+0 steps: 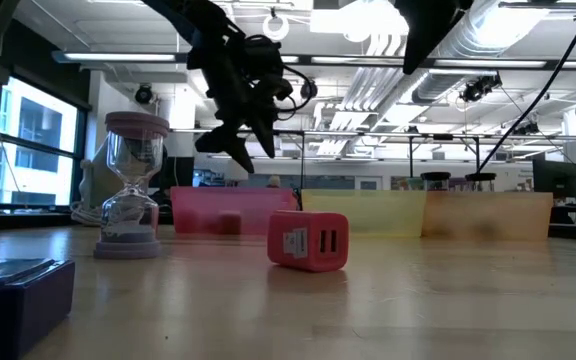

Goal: Pick & Place Office items
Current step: Put the violet hourglass into the orange bin

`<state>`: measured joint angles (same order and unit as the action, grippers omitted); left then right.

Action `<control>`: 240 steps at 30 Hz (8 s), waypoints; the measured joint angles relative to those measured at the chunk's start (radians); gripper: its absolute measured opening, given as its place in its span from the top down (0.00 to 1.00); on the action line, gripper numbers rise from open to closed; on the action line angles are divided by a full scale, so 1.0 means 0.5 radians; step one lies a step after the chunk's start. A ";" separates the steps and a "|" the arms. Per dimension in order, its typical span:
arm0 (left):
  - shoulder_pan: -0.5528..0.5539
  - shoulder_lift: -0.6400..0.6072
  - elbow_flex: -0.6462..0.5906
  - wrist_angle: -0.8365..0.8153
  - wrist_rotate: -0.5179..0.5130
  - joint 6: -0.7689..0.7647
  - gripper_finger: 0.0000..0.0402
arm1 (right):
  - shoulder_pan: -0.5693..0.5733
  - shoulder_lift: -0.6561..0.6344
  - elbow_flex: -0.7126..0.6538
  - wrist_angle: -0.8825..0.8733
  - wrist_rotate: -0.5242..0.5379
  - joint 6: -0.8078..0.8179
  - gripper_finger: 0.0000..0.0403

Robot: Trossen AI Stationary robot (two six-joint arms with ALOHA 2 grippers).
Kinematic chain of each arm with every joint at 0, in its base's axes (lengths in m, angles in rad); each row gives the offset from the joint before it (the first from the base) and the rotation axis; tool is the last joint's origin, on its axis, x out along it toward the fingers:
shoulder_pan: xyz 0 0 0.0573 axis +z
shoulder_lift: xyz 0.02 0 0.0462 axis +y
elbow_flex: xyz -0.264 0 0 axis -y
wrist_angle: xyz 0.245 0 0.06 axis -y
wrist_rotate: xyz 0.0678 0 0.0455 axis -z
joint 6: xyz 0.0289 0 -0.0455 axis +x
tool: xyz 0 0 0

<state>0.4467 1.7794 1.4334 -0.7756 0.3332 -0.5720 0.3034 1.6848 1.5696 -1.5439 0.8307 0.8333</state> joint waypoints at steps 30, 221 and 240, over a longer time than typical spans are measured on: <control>-0.300 -0.559 -0.001 0.032 0.203 0.101 0.11 | 0.142 0.000 0.002 -0.014 -0.099 0.069 0.56; -2.406 -0.879 0.472 0.284 -2.678 1.684 0.56 | 0.237 -0.365 0.003 2.723 -0.435 -0.565 0.54; -2.447 -0.888 0.472 0.537 -2.755 2.077 0.56 | 0.207 -0.322 0.000 2.832 -0.963 -0.654 0.26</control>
<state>-0.7770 1.3354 1.6691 -0.5069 -1.0442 0.4664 0.4067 1.5238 1.5696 -0.1278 0.3492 0.5063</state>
